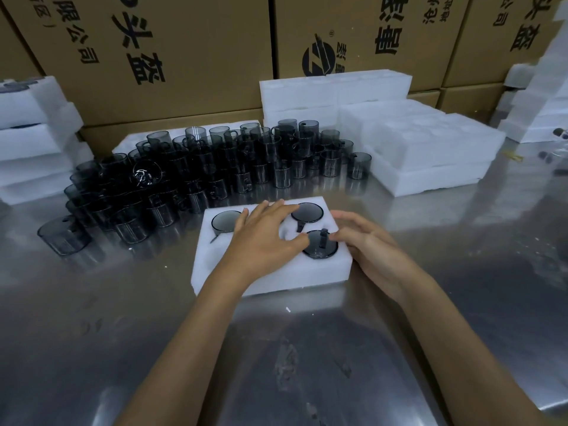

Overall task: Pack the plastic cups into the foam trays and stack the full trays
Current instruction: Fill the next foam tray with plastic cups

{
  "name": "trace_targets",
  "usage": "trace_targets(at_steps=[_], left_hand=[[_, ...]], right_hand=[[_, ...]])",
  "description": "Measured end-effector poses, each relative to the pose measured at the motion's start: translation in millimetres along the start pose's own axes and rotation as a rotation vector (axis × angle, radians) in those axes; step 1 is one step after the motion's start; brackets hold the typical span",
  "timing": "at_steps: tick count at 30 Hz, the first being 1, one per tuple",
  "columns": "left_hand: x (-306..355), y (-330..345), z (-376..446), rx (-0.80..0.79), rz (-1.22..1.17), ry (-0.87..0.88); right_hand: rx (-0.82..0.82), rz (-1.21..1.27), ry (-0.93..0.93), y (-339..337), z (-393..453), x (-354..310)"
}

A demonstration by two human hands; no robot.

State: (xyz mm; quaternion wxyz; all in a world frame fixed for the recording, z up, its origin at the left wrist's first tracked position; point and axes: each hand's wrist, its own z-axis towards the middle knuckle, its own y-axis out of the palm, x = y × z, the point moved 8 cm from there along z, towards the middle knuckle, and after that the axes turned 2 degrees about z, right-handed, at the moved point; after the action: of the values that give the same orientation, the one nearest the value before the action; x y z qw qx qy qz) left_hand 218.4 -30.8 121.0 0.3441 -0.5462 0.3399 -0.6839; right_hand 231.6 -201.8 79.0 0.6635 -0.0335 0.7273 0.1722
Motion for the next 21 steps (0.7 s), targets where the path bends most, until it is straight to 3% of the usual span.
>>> trace_targets(at_steps=[5, 7, 10, 16, 21], left_hand=[[-5.5, -10.3, 3.6, 0.068, 0.056, -0.022], [-11.1, -12.3, 4.6, 0.056, 0.036, -0.025], [-14.1, -12.6, 4.4, 0.045, 0.008, -0.015], [-13.3, -12.8, 5.1, 0.063, 0.042, 0.010], [-15.1, -12.7, 7.1, 0.086, 0.042, 0.024]], right_hand=[[0.017, -0.041, 0.005, 9.8, 12.1, -5.1], [0.117, -0.113, -0.015, 6.2, 29.5, -14.0], [0.346, -0.509, -0.160, -11.3, 73.2, -50.7], [0.257, -1.069, -0.243, 8.8, 178.7, -92.2], [0.326, -1.149, -0.254, 1.7, 218.8, -90.2]])
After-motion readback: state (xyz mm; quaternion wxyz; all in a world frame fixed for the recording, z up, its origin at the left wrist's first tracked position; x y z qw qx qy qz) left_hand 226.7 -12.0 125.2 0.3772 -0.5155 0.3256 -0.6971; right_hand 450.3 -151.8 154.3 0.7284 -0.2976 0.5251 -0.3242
